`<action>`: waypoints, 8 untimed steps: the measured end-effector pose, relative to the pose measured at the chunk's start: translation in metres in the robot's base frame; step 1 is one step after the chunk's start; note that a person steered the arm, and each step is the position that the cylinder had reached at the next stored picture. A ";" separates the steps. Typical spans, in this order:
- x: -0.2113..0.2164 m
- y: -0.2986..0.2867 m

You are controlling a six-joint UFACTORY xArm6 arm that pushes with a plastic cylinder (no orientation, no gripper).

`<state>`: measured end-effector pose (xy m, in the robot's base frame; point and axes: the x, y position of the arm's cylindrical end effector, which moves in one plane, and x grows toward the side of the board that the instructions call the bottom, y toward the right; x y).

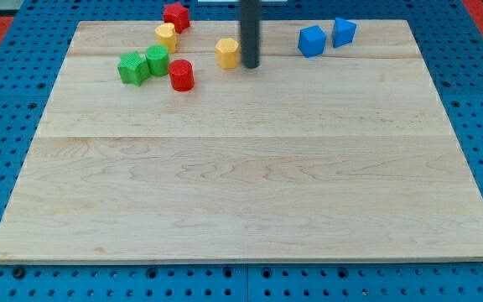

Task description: Place the blue triangle at the bottom center of the board

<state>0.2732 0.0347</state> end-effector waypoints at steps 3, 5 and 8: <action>-0.081 0.072; -0.059 0.159; 0.069 0.176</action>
<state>0.3419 0.2103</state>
